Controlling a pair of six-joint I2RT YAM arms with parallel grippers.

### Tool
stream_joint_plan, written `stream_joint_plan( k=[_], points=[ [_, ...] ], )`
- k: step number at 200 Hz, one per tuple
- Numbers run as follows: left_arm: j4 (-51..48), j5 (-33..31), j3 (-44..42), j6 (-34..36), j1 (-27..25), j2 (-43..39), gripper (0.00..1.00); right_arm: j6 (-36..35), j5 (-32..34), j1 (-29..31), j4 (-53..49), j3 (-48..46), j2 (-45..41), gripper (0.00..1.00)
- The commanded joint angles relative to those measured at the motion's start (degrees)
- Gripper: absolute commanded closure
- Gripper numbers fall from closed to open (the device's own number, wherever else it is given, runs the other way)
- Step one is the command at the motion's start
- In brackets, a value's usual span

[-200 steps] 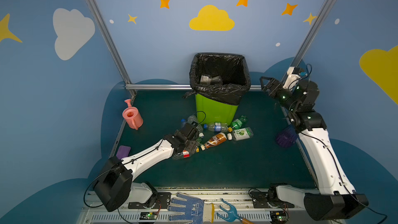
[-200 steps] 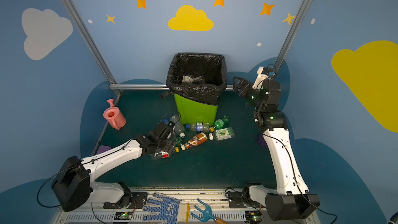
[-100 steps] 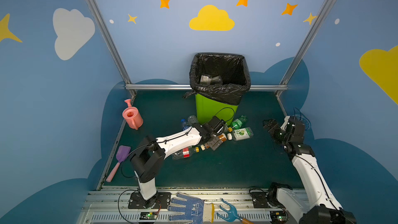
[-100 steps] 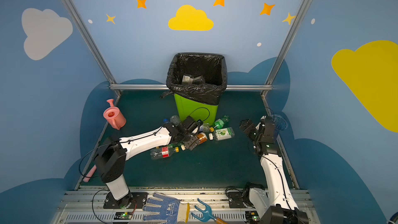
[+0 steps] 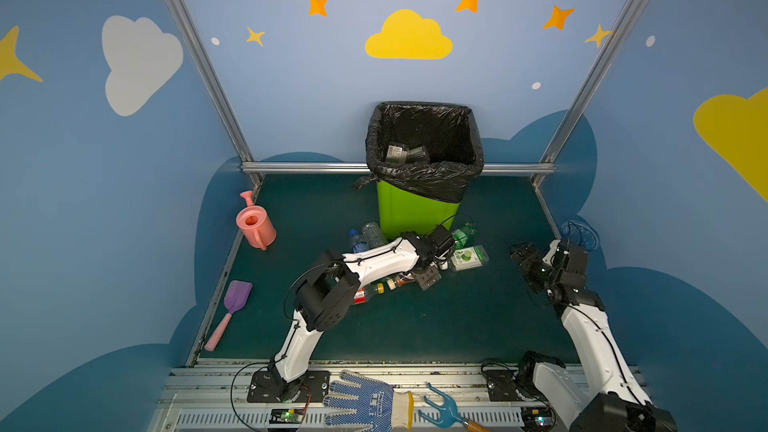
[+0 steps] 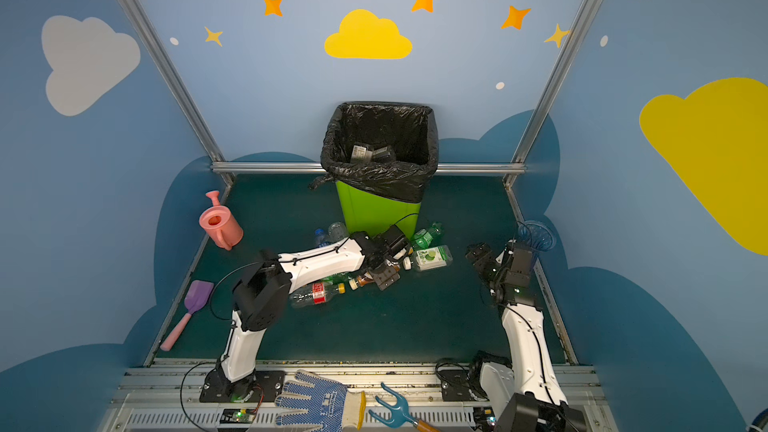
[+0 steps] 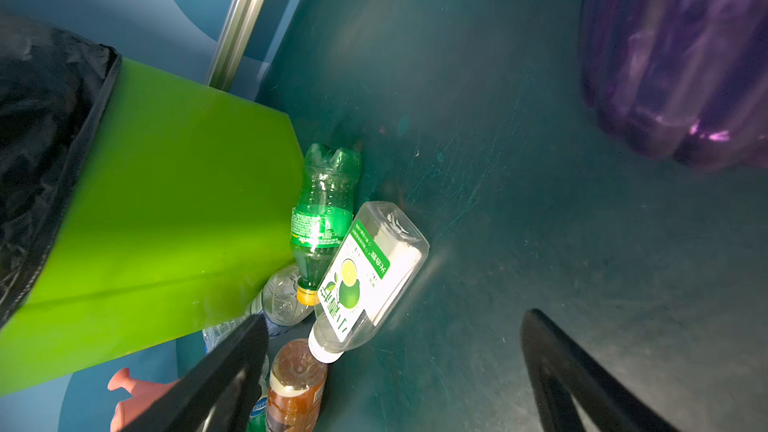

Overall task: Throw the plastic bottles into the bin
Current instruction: 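Close the left gripper on the Nescafe bottle, then lift the Nescafe bottle with the left gripper and release it into the bin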

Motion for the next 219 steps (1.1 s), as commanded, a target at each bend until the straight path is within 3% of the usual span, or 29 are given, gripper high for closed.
stream_joint_plan(
  k=[1,80,117,156,181,199,219],
  points=[
    [-4.5,-1.9,2.5,0.6,0.0,1.8,0.14,0.5,-1.2,-0.6,0.6,-0.8,0.7,0.06],
    [-5.9,-1.3,4.2,0.5,-0.4,4.8,0.27,1.5,-3.0,-1.5,1.9,-1.1,2.6,0.06],
    [-6.8,-0.6,5.3,-0.2,-1.1,3.3,0.47,1.5,-3.5,-1.8,1.7,-0.9,2.8,0.06],
    [-3.8,-0.3,4.5,-0.7,-2.3,-5.3,0.51,1.9,-3.9,-2.2,2.0,-0.8,2.7,0.06],
    [0.4,-0.6,4.7,0.6,-2.4,-15.7,0.54,1.9,-4.2,-2.6,2.1,0.1,2.9,0.06],
    [7.3,-2.2,4.0,3.1,-2.4,-24.6,0.56,2.1,-4.3,-2.6,2.5,0.6,3.1,0.06],
    [17.3,-2.5,3.4,11.3,-2.0,-32.5,0.55,2.6,-5.1,-2.7,3.4,1.1,3.8,0.06]
  ],
)
